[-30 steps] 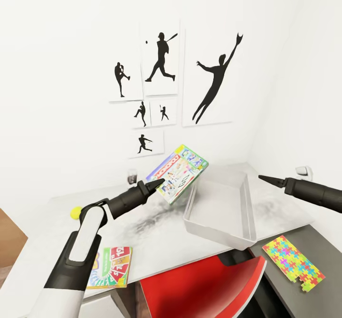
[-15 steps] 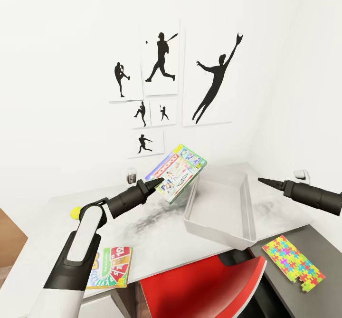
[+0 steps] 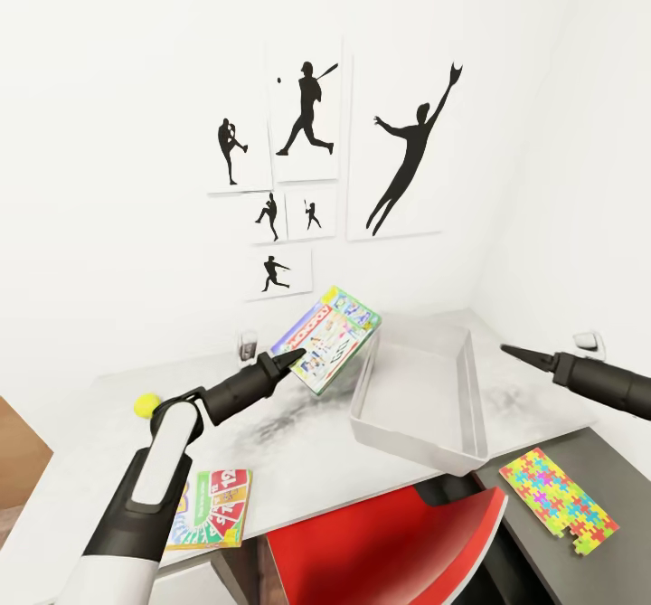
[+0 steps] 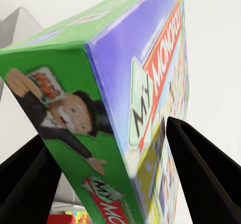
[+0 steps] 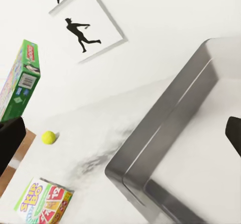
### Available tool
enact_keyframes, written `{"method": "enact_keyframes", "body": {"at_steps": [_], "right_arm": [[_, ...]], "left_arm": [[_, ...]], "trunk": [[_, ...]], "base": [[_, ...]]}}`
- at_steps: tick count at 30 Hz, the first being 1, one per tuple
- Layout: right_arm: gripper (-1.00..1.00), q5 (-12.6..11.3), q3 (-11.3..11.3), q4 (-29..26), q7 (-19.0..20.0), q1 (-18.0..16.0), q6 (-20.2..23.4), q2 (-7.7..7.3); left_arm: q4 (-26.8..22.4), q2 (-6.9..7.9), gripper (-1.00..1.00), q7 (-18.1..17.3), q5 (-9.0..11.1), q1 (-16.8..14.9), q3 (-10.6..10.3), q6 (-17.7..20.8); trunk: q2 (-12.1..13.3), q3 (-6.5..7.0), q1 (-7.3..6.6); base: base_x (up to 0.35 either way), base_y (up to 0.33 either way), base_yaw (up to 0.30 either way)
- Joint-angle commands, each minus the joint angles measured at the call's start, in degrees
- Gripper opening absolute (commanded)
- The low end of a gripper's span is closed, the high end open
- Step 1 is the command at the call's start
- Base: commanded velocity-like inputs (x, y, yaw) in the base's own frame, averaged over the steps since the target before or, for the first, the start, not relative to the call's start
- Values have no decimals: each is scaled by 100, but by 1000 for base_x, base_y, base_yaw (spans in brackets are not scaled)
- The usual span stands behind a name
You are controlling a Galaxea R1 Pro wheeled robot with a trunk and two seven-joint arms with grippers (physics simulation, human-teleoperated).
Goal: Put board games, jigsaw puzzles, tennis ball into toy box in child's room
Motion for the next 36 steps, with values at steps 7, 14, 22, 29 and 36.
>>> {"method": "enact_keyframes", "body": {"at_steps": [7, 14, 22, 29, 36], "right_arm": [[100, -147, -35, -226, 72, 123, 18, -1], [100, -185, -46, -665, 87, 145, 18, 11], [100, -196, -49, -675, 91, 151, 18, 35], [100, -196, -48, -676, 91, 152, 18, 43], [100, -195, -35, -677, 100, 152, 18, 43]], "left_arm": [[34, 0, -100, -245, -289, 6, 19, -5], [47, 1, -100, -1073, -486, 10, 23, -15], [50, 1, -100, -1089, -499, 12, 24, -18], [49, 1, -100, -1092, -501, 12, 25, -19], [50, 1, -100, -1093, -502, 11, 23, -19]], "trunk": [[-12, -12, 4], [-12, -12, 4], [-12, -12, 4], [-12, -12, 4], [-12, -12, 4]], "base": [[0, 0, 0], [0, 0, 0], [0, 0, 0], [0, 0, 0], [0, 0, 0]]}}
